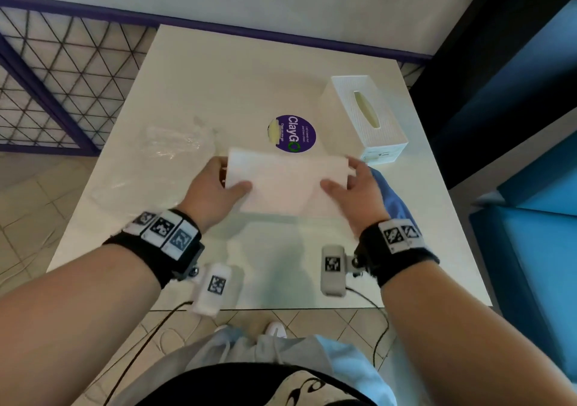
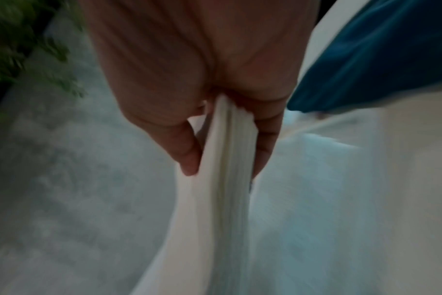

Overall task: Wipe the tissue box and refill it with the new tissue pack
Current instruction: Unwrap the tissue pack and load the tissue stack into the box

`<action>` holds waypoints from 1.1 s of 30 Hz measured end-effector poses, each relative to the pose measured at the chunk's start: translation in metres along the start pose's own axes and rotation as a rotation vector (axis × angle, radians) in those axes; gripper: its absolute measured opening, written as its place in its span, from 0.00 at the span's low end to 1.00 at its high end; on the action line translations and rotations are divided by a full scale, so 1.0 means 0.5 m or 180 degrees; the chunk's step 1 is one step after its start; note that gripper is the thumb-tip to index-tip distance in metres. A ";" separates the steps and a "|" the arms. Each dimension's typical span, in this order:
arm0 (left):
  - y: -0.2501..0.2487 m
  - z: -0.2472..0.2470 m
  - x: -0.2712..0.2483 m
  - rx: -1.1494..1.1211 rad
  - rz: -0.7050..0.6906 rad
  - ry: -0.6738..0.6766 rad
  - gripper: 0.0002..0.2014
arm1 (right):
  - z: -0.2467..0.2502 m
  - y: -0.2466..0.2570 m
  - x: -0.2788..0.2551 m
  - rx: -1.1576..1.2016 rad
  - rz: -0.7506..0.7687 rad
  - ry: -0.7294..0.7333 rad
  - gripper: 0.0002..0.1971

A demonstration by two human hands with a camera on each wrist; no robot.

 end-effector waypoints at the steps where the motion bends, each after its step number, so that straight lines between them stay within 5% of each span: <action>1: -0.017 0.000 0.016 -0.0070 0.0034 -0.0050 0.24 | 0.007 0.020 0.023 -0.0047 0.0062 -0.0113 0.26; 14: -0.012 -0.072 0.079 0.0533 0.0200 0.0163 0.25 | 0.007 0.008 0.105 -0.1179 0.0024 -0.0265 0.31; 20: 0.004 -0.081 0.078 0.1174 0.0053 0.0222 0.42 | 0.011 -0.002 0.116 -0.1426 0.0130 -0.0088 0.32; 25: 0.031 -0.117 0.028 0.1681 -0.0350 0.0881 0.55 | -0.008 -0.057 0.080 -0.1815 0.0145 0.0910 0.54; 33: 0.044 -0.108 0.029 0.1710 -0.0310 0.0696 0.44 | -0.011 -0.075 0.088 -0.1877 0.0243 0.0841 0.45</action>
Point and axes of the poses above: each hand's wrist, its own x-axis towards the middle knuckle, its own z-axis out of the back of the hand, y = z × x, the point moved 10 cm from there along x, towards the middle knuckle, and after that the axes turned 13 degrees about -y, right-handed, at the moved point
